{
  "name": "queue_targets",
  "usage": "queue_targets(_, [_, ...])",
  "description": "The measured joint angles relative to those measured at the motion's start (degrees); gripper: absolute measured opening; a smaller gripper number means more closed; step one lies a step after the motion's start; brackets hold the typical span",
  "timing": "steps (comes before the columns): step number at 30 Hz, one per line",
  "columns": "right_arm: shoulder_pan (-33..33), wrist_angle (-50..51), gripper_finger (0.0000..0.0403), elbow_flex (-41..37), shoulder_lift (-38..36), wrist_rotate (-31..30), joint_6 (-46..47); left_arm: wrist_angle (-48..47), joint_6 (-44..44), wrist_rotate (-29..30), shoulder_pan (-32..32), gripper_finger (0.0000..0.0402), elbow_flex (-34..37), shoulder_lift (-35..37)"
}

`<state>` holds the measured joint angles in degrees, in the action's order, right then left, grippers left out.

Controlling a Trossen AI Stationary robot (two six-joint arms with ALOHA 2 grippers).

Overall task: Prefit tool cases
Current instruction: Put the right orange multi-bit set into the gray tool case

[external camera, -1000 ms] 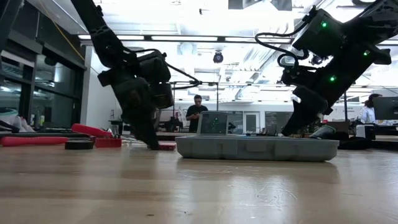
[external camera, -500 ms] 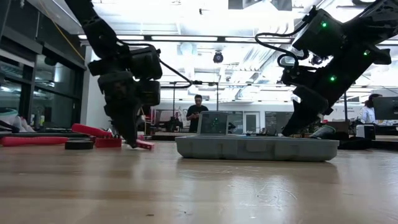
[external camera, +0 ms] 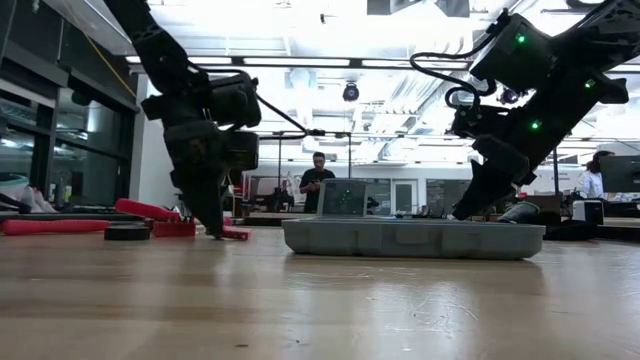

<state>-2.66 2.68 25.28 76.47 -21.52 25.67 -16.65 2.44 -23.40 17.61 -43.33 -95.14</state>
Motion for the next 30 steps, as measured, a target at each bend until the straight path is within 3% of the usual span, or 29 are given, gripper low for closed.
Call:
queue_targets(9, [0.00, -0.02, 0.0000, 0.00, 0.00, 0.55, 0.00, -0.21, 0.33, -1.56, 1.74, 0.0099, -0.07, 0.06])
queue_targets(20, [-0.02, -0.06, 0.0000, 0.00, 0.00, 0.55, -0.17, 0.83, 1.82, -6.04, 4.49, 0.0170, -0.15, 0.14])
queue_targets(27, [-0.02, -0.15, 0.0000, 0.00, 0.00, 0.55, -0.19, 1.00, 2.24, -6.13, 4.97, 0.0201, -0.15, 0.16])
queue_targets(30, [-0.02, -0.15, 0.0000, 0.00, 0.00, 0.54, -0.19, 0.44, 1.15, -2.56, 2.77, 0.0201, -0.15, 0.95])
